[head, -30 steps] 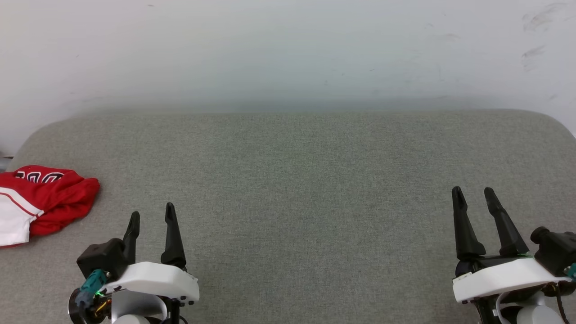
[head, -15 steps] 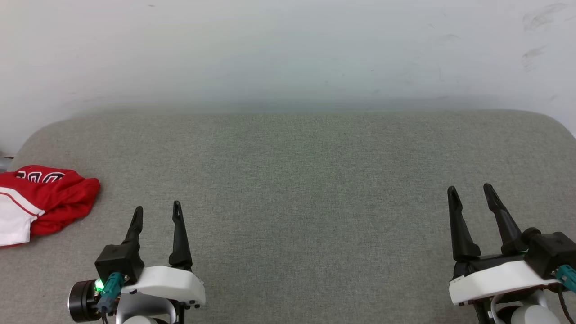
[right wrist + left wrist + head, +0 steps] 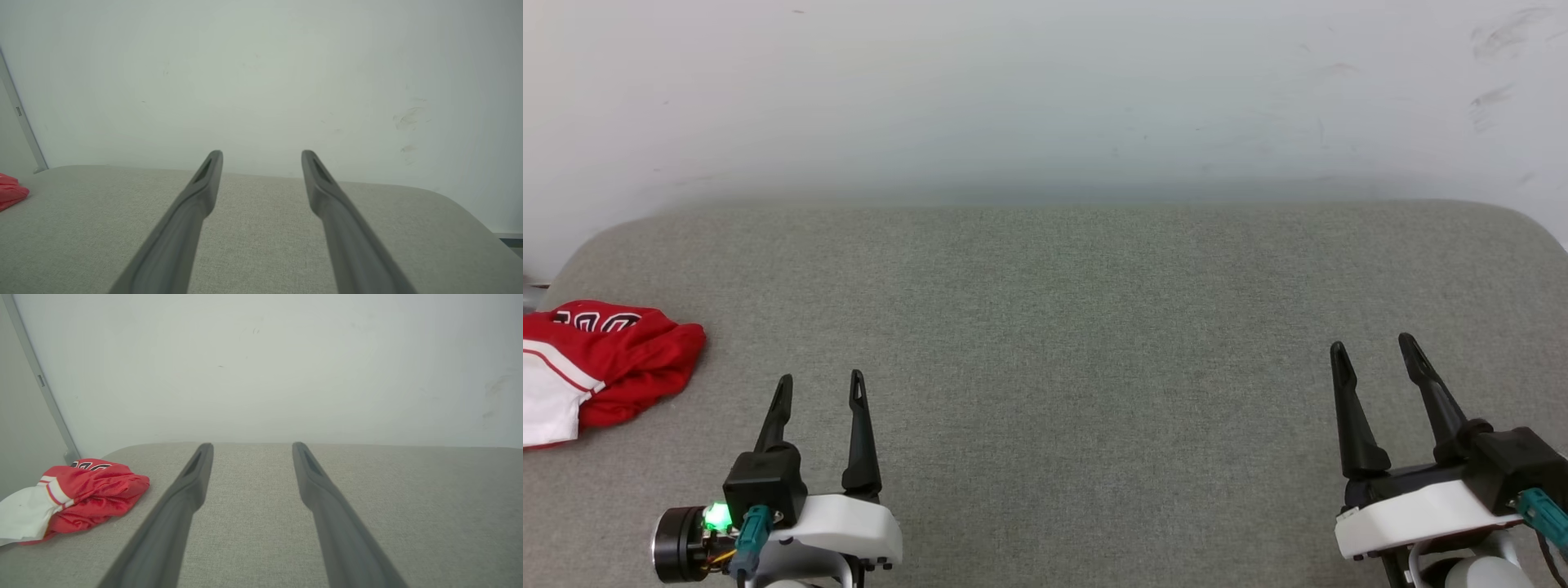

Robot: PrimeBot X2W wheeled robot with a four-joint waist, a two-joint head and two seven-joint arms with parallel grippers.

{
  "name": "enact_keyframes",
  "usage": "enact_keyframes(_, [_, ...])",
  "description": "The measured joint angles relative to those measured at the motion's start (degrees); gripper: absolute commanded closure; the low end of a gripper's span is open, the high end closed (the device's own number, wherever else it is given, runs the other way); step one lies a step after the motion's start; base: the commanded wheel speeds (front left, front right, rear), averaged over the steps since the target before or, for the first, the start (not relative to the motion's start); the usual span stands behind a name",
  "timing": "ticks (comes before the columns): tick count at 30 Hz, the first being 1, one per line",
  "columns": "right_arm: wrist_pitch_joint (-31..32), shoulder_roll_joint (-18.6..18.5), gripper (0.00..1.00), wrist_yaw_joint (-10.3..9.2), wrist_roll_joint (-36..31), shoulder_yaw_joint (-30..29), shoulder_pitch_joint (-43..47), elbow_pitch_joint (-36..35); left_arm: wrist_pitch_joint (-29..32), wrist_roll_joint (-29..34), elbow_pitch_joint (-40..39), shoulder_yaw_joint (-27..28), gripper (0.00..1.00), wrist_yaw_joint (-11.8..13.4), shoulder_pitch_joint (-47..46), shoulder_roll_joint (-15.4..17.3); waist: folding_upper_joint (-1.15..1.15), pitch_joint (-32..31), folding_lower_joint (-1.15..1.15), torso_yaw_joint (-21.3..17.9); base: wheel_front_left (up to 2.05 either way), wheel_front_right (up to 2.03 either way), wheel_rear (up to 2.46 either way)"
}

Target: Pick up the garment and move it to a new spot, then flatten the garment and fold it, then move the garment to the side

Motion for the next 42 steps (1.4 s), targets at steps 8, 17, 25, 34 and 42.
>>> enact_keyframes(8, [-1.0,0.0,0.0,0.01,-1.0,-0.4,0.1,0.5,-0.8,3.4,0.4,0.6,0.0,-0.6,0.5,-0.7,0.0,-0.1,0.0,0.1,0.0,0.0,0.0])
enact_keyframes(17, [-1.9,0.0,0.0,0.01,1.5,-0.9,0.2,1.6,-1.8,7.3,0.5,1.5,0.0,-1.2,0.9,-1.3,0.0,-0.2,0.0,0.0,0.0,0.0,0.0])
enact_keyframes(25, [-2.4,0.0,0.0,0.01,1.3,-0.5,0.2,2.2,-2.3,9.6,0.7,2.2,0.0,-2.0,1.0,-2.0,0.0,-0.1,0.0,0.2,0.0,0.0,0.0])
enact_keyframes(34, [-2.4,0.0,0.0,0.01,1.7,-0.4,0.2,2.8,-2.3,9.6,1.5,3.2,0.0,-3.1,1.1,-2.7,0.0,0.0,0.0,0.5,0.0,0.0,0.0])
enact_keyframes(42, [-2.4,0.0,0.0,0.01,2.0,-0.2,0.2,3.5,-2.3,9.7,2.2,4.0,0.0,-4.0,1.1,-3.0,0.0,-0.1,0.0,0.4,0.0,0.0,0.0])
